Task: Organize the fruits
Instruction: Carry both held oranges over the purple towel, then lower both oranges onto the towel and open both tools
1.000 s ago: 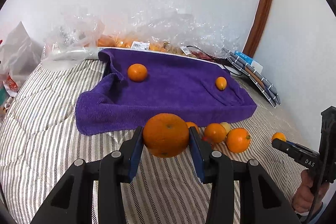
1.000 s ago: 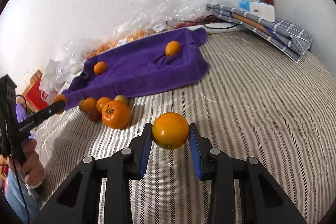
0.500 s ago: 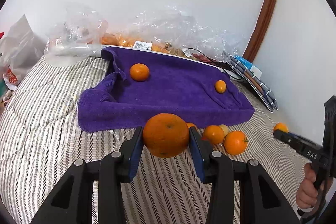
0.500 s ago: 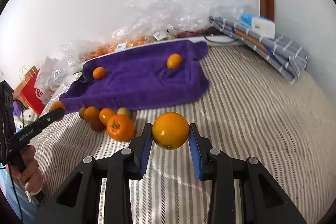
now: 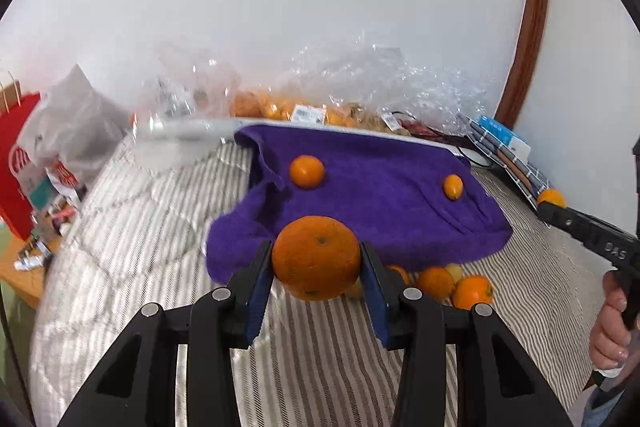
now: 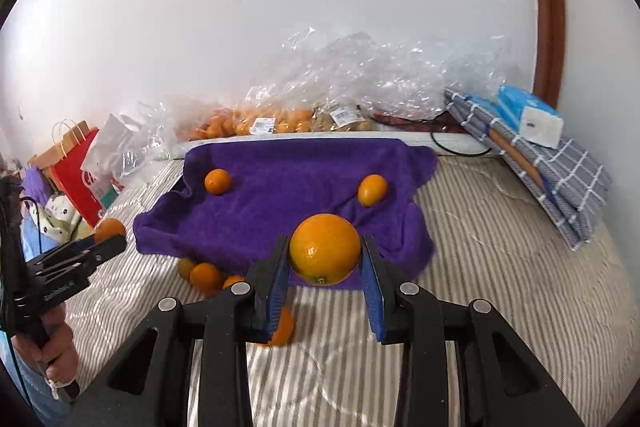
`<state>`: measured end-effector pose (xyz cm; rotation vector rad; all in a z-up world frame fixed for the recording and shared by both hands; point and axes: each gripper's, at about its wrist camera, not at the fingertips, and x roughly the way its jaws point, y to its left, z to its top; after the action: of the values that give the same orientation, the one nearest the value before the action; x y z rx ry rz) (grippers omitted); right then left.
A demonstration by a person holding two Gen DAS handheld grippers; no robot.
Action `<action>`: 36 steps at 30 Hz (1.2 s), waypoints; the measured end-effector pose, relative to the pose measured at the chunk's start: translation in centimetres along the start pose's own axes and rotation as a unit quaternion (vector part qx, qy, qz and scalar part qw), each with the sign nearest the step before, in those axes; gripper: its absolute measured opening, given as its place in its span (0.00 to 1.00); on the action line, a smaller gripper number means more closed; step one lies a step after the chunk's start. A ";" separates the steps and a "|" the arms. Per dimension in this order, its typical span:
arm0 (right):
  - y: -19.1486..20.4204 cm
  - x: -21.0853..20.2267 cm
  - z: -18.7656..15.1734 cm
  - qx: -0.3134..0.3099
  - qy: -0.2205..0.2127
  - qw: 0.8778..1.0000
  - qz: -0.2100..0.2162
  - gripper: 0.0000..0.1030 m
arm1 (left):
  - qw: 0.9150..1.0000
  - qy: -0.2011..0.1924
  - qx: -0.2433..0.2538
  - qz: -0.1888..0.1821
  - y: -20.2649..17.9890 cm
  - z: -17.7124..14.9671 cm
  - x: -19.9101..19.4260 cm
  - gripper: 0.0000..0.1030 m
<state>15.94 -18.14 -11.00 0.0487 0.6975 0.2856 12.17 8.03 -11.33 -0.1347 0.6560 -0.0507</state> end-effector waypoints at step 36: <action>-3.0 12.7 1.6 0.026 0.073 0.997 0.007 0.33 | 0.994 0.063 -0.093 -0.007 2.7 4.1 13.7 0.39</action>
<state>26.96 -17.43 -18.19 0.0827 0.8506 0.2863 25.51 9.92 -16.83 -0.3190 0.7848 -0.0120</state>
